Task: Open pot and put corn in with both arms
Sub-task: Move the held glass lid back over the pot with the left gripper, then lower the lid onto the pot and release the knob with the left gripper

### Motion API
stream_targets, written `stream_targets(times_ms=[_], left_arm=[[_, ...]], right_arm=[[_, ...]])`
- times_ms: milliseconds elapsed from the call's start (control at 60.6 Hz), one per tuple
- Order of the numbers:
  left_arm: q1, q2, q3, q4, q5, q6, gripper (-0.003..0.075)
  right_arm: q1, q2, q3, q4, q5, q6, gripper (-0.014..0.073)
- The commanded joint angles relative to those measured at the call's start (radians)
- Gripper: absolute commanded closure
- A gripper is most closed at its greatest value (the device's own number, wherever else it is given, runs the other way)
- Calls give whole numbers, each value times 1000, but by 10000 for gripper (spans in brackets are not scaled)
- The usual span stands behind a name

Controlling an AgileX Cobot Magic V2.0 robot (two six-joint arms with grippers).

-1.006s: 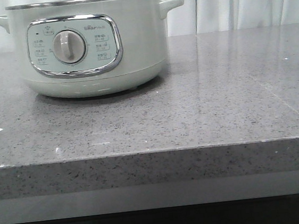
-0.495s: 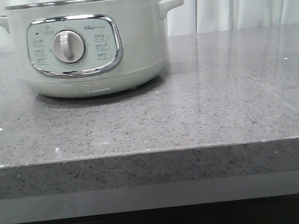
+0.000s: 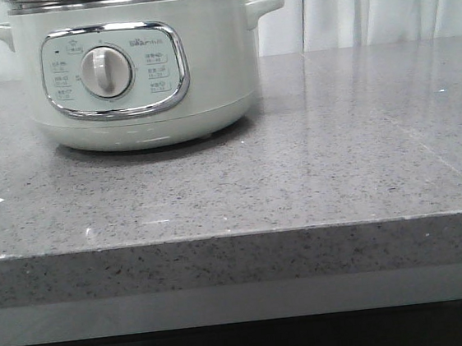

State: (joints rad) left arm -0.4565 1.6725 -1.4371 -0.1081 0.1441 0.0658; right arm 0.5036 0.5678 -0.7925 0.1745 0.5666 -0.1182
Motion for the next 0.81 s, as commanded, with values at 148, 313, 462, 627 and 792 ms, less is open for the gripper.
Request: stream_targets(times_ms=[148,313,462,627,792], left_arm=[[-5,-56,-50,-9,-144,-3,511],[-5,-54,-50,-9,-144,-3,511],[-5,-50,-50,-9,-118,-3,511],[-5,-37,-50,-9,-85,-3,511],[-5,-37,-50,-9,-72,-3,511]], right_arm=[[1,-2,-22,6,-80,-3,12],[1,-2,-22,6,-80,-3,12],[1,-2,-22,6,-80,-3,12],[1,-2,-22,6,-80,-3,12],[1,-2,-22,6,-80,-3,12]])
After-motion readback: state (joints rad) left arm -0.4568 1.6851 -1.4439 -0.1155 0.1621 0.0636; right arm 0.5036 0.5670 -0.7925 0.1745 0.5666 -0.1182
